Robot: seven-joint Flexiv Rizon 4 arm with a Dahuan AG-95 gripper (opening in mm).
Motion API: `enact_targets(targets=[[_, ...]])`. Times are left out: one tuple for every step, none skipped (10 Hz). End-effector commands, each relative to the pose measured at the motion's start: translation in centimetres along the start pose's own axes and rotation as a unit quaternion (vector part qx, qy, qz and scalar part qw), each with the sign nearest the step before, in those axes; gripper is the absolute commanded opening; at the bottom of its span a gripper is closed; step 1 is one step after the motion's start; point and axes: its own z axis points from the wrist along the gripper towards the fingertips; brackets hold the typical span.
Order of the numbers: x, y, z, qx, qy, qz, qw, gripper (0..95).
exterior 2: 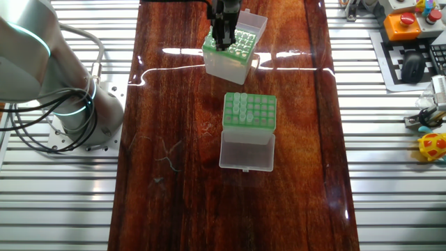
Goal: Transfer all large pipette tips from one holder to another
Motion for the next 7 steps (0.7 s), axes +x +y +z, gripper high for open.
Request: enact_targets(targets=[[-0.1,0.1,0.2,0.000,0.000,-0.001,1.0000,0.0],[-0.2,0.1,0.2,0.000,0.000,-0.001,1.0000,0.0],[-0.2,0.1,0.0,-0.001,-0.002,-0.009,1.0000,0.0],[-0.2,0.2,-0.4,-0.001,-0.002,-0.015,0.9999,0.0],[-0.3,0.3,-0.8,-0.001,-0.002,-0.020,0.9998,0.0],[-0.5,0.5,-1.9,0.000,-0.002,-0.027,0.9996,0.0],[-0.6,0.6,-2.7,0.000,-0.003,-0.029,0.9996,0.0]])
